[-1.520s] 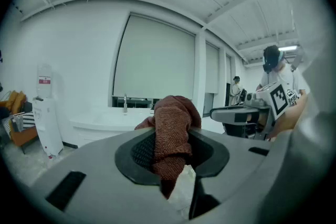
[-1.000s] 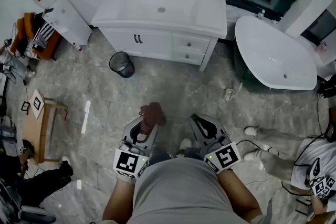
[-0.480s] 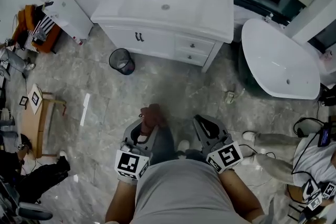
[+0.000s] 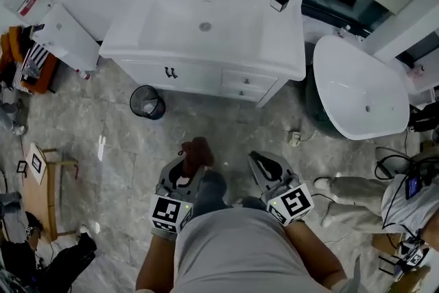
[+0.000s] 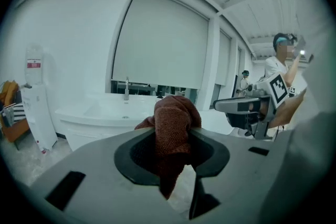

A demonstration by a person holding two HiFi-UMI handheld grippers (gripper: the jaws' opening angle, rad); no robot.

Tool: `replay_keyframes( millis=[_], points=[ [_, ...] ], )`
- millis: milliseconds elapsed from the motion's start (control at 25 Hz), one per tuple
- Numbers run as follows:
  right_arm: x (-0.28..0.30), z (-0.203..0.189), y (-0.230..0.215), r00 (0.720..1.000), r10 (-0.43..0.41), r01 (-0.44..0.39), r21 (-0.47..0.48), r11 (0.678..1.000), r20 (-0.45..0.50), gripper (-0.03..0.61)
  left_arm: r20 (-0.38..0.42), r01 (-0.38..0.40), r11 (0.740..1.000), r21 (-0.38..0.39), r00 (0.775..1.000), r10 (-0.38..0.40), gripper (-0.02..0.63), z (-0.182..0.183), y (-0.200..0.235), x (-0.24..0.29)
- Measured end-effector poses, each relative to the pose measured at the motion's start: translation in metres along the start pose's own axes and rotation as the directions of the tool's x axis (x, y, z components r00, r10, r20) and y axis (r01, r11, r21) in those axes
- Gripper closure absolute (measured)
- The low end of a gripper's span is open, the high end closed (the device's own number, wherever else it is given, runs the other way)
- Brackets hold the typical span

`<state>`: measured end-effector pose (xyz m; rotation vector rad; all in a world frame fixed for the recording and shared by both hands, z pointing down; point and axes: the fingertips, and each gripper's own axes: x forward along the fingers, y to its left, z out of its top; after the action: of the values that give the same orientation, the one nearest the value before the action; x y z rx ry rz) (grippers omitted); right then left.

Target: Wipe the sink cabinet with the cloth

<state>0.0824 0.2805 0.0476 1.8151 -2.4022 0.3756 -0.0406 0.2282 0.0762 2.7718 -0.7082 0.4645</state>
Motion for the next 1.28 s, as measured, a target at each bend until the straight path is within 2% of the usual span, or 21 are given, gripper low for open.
replay_keyframes(
  millis=[320,560,760,880,1080,1280],
  points=[
    [0.09,0.018,-0.028,0.996,-0.075,0.076,0.031,0.997,-0.04,0.543,-0.091,0.085,0.996,0.026,0.992,-0.082,0.491,0.009,0.083,0.058],
    [0.116,0.019,-0.039,0.992,-0.091,0.095,0.047,0.994,-0.084,0.543,-0.167,0.106,0.993,0.042,0.981,-0.098,0.491,-0.004,0.107,0.085],
    [0.125,0.013,-0.053,0.989,-0.068,0.076,0.06,0.995,-0.13,0.543,-0.224,0.067,0.998,0.016,0.973,-0.062,0.491,-0.019,0.115,0.111],
    [0.13,0.005,-0.066,0.987,-0.026,0.038,0.075,0.996,-0.156,0.543,-0.248,0.038,0.999,-0.008,0.968,-0.038,0.491,-0.029,0.112,0.126],
    [0.142,-0.007,-0.088,0.977,0.092,-0.077,0.085,0.993,-0.191,0.543,-0.296,-0.07,0.995,-0.067,0.954,0.047,0.489,-0.044,0.112,0.15],
    [0.152,-0.03,-0.116,0.949,0.191,-0.167,0.116,0.979,-0.251,0.543,-0.326,-0.186,0.97,-0.158,0.937,0.127,0.489,-0.067,0.113,0.182]
  ],
)
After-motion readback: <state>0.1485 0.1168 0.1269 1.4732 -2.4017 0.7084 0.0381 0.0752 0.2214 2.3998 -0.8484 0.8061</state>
